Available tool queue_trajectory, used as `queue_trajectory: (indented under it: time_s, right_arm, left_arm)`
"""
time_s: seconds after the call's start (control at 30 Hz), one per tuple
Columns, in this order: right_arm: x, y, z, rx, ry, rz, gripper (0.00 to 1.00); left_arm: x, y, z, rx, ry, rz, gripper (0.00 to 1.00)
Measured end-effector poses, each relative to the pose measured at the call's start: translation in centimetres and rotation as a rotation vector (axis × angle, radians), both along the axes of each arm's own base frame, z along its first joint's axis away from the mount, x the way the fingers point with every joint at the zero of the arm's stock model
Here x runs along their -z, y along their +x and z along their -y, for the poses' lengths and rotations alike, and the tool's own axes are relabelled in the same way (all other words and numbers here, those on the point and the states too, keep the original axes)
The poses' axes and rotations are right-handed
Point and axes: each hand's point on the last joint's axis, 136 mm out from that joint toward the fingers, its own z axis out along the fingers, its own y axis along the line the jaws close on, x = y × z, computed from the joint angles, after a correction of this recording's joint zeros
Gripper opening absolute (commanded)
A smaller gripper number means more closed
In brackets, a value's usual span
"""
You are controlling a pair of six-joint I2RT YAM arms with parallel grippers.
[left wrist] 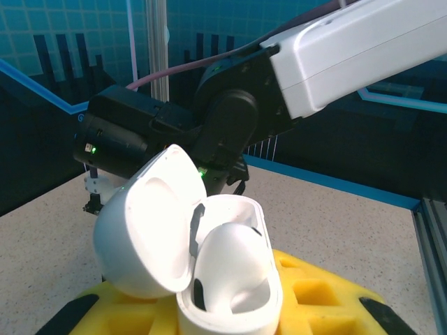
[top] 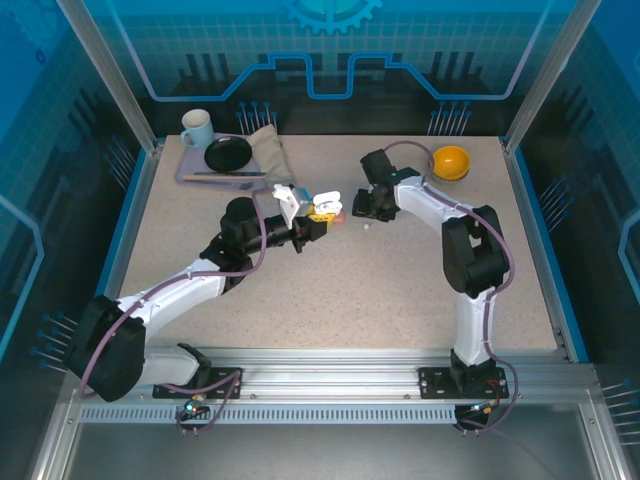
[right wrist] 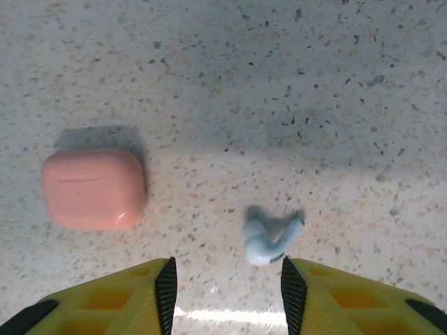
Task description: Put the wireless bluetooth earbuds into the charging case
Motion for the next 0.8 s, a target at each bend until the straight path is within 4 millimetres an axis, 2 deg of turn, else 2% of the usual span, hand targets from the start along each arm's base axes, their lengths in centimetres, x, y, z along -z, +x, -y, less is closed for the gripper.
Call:
queue_trajectory:
  time_s: [0.27, 0.43, 0.53, 0.6, 0.7, 0.8]
  right_arm:
    - [2.5, 2.3, -0.8, -0.023, -0.011, -0.016, 0.45]
    - [3.6, 1.7, -0.6, -0.025, -0.014, -0.037, 0.44]
    - [4.5, -0.3, 0.0, -0.02, -0.012, -0.056, 0.43]
    - [4.1, -1.8, 0.3, -0.017, 0.001, -0.053, 0.42]
    - [3.1, -5.6, 0.3, -0.032, 0.008, -0.063, 0.43]
    - [1.2, -9.1, -1.0, -0.071, 0.022, -0.029, 0.43]
  left_arm:
    - [0.4, 0.0, 0.0, 0.0, 0.01, -0.011, 0.0]
    - [0.3, 0.1, 0.0, -0.004, 0.01, -0.01, 0.0]
    - [0.3, 0.1, -0.1, -0.007, 0.01, -0.01, 0.0]
    - [0.3, 0.1, -0.1, -0.007, 0.01, -0.01, 0.0]
    - [0.3, 0.1, -0.1, -0.007, 0.01, -0.011, 0.0]
    - [0.3, 0.1, -0.1, -0.007, 0.01, -0.01, 0.0]
